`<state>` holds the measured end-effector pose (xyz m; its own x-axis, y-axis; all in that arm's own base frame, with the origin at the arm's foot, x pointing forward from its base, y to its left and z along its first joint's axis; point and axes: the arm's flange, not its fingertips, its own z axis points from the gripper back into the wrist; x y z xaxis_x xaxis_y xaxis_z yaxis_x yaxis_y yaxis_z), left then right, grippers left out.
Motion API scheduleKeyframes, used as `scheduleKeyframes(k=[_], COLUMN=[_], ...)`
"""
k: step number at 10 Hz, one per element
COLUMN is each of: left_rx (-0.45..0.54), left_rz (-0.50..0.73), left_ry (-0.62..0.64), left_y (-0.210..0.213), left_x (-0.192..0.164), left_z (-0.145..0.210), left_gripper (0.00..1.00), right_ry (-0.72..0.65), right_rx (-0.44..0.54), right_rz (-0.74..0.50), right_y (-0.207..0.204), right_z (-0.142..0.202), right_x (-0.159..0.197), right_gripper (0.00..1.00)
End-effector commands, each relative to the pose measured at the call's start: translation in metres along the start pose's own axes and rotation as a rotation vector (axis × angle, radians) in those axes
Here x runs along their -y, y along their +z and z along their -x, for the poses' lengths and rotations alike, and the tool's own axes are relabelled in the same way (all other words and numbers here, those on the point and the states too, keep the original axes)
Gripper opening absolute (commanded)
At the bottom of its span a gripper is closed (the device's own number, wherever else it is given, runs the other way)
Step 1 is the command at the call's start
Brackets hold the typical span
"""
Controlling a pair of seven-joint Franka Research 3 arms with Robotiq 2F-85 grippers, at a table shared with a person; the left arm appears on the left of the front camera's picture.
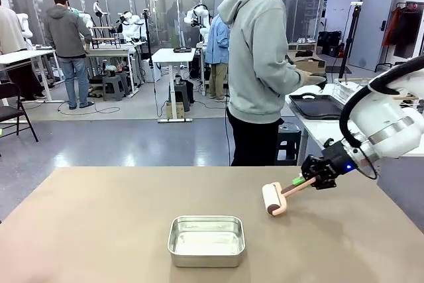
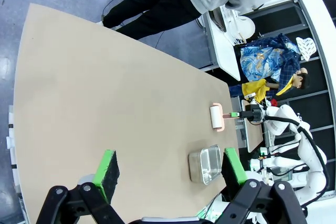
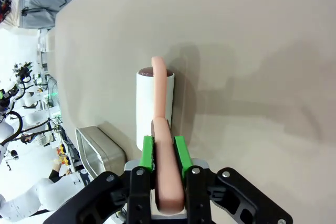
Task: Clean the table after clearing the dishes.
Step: When the right (or left) Handle tray is removed, use the right hand (or left hand) to clean the right (or left) side of the table with the Lint Roller.
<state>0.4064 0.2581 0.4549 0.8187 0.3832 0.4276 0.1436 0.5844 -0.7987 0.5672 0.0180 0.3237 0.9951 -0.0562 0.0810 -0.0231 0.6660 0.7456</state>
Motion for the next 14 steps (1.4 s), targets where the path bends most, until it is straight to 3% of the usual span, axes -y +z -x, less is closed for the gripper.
scheduleKeyframes(k=[1,6,9,13,14], left_rx=[-0.003,-0.003,-0.003,-0.003,-0.003], left_rz=[0.003,0.003,0.003,0.003,0.003], left_ry=[-0.005,-0.005,-0.005,-0.005,-0.005], left_y=[0.003,0.003,0.003,0.003,0.003], left_x=[0.001,0.001,0.001,0.001,0.001], left_z=[-0.002,-0.002,-0.002,-0.002,-0.002], left_gripper=[1.00,1.00,1.00,1.00,1.00], right_ry=[0.064,0.076,-0.009,-0.007,0.024], right_rx=[-0.040,-0.113,-0.143,-0.109,-0.101], right_rz=[0.140,0.298,0.408,0.559,0.541], right_y=[0.011,0.090,0.143,0.180,0.186], right_z=[0.002,0.004,0.012,0.018,0.021], right_x=[0.038,0.068,0.093,0.068,0.056], right_gripper=[0.21,0.21,0.21,0.21,0.21])
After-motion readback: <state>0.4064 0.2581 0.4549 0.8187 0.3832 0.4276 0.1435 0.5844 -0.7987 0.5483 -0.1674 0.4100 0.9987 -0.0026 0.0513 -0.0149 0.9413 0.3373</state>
